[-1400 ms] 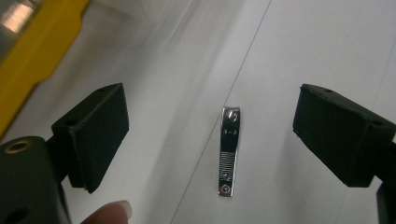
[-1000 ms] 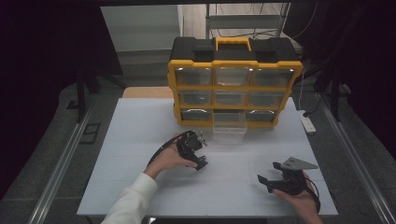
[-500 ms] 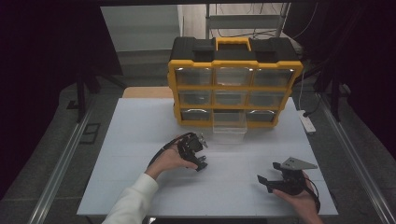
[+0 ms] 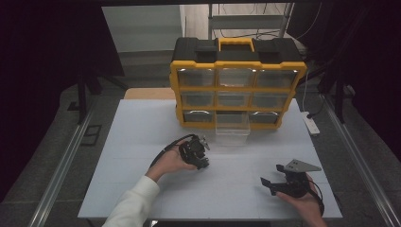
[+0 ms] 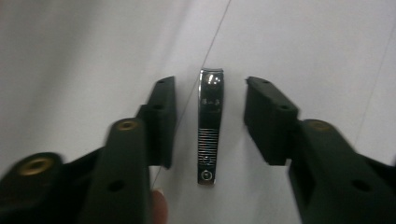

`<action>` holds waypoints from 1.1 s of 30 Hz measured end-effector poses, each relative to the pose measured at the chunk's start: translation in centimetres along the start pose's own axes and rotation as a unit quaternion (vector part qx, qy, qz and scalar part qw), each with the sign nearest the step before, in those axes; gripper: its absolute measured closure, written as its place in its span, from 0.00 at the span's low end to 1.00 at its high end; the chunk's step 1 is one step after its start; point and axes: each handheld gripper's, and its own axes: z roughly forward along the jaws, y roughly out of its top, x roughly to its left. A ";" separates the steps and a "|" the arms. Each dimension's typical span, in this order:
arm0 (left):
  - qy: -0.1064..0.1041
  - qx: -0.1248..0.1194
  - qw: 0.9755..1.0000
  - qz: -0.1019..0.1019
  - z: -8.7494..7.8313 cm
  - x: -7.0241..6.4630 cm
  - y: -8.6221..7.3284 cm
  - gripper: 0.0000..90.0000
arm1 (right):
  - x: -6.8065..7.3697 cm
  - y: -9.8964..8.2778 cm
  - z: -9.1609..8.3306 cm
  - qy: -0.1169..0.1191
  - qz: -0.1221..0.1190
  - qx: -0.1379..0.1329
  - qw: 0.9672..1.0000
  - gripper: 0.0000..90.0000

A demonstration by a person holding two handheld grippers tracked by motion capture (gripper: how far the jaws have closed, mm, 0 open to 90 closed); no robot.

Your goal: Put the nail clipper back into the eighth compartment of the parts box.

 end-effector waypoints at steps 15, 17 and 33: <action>0.005 -0.008 1.000 0.008 -0.1 -0.1 -0.1 0.88 | 0.0 0.0 0.0 -0.001 -0.001 0.000 1.000 0.16; 0.005 -0.016 1.000 0.005 -0.4 -0.1 -0.2 0.88 | 0.0 0.0 0.0 -0.001 -0.001 0.001 1.000 0.16; 0.012 -0.069 0.998 0.006 -3.4 -0.7 -0.1 0.88 | -0.1 0.0 0.0 -0.004 -0.001 -0.001 1.000 0.16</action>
